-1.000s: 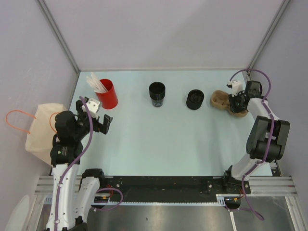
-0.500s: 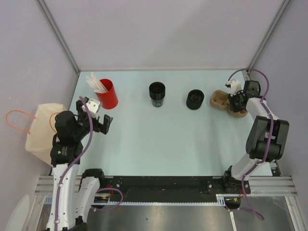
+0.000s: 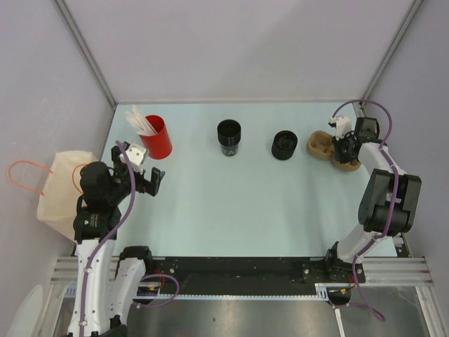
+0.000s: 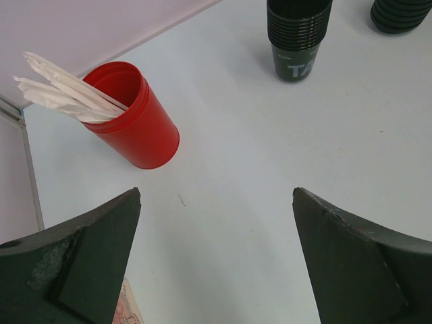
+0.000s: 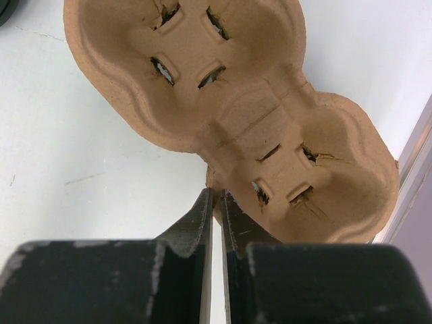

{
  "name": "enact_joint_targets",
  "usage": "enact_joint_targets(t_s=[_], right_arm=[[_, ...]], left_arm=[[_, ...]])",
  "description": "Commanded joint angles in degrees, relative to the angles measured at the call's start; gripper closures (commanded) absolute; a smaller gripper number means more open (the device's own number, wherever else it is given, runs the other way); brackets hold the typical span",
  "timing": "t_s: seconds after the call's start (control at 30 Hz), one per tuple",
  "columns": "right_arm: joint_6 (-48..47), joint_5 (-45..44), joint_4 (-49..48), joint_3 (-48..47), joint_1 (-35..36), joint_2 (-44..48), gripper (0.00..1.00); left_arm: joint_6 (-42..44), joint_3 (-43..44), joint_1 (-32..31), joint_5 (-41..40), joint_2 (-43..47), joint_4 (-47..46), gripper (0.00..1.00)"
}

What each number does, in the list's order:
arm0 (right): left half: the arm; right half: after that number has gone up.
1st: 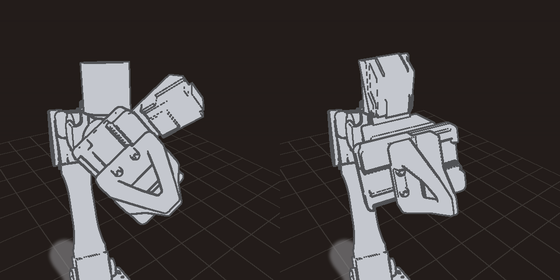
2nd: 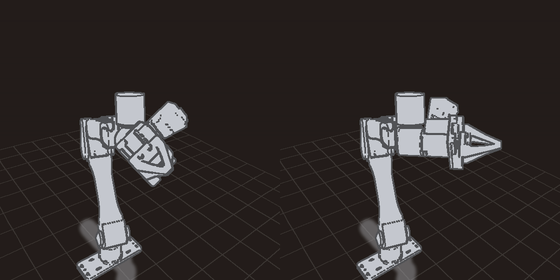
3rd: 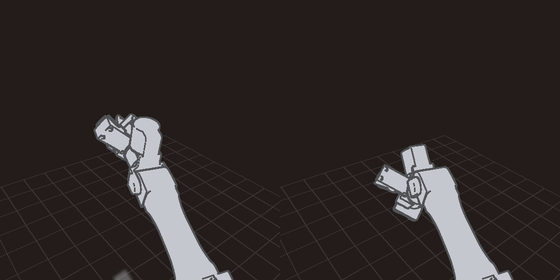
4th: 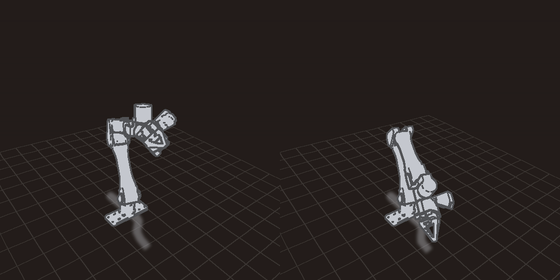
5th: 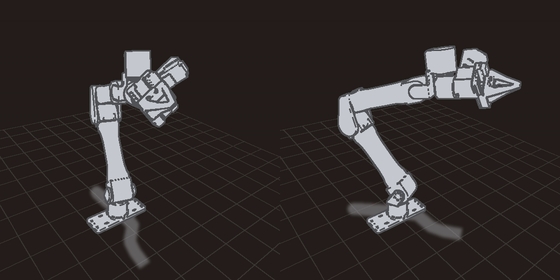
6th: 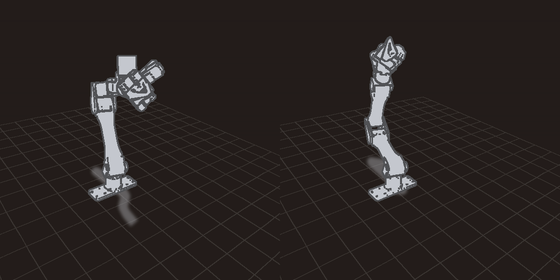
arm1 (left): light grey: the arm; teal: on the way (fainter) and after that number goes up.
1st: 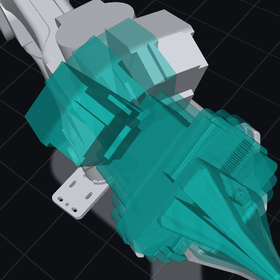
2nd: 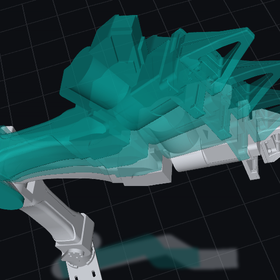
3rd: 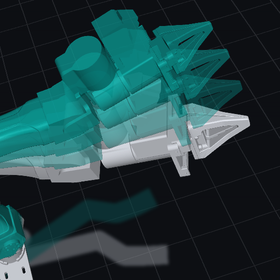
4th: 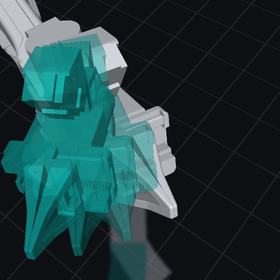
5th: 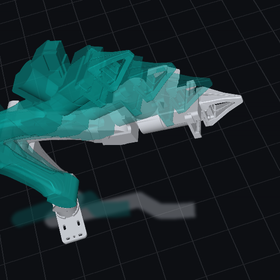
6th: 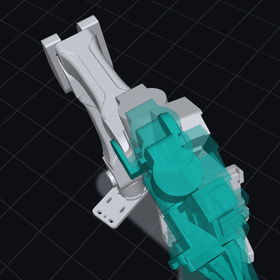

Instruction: Pack the takeout coffee

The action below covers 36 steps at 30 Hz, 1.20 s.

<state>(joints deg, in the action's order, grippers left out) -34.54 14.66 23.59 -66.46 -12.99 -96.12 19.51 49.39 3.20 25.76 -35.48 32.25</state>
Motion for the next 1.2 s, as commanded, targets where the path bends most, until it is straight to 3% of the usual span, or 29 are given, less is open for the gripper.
enact_joint_targets(t_s=[0.0, 0.53, 0.9, 1.17], right_arm=[[1.1, 0.0, -2.0, -0.4, -0.2, 1.8, 1.0], [2.9, -2.3, -5.0, 0.1, -0.2, 5.2, 1.0], [1.5, -9.5, -9.0, 3.0, 1.7, 4.8, 1.0], [-0.1, -19.8, -18.8, 7.7, 5.0, 7.0, 1.0]], left_arm=[[-0.8, -0.5, 0.6, 1.1, 0.4, -1.7, 0.01], [-0.9, -0.4, 0.8, 1.4, 0.4, -1.6, 0.01], [-0.9, -0.3, 0.8, 1.4, 0.5, -1.6, 0.01], [-0.9, -0.3, 0.8, 1.3, 0.5, -1.5, 0.01]])
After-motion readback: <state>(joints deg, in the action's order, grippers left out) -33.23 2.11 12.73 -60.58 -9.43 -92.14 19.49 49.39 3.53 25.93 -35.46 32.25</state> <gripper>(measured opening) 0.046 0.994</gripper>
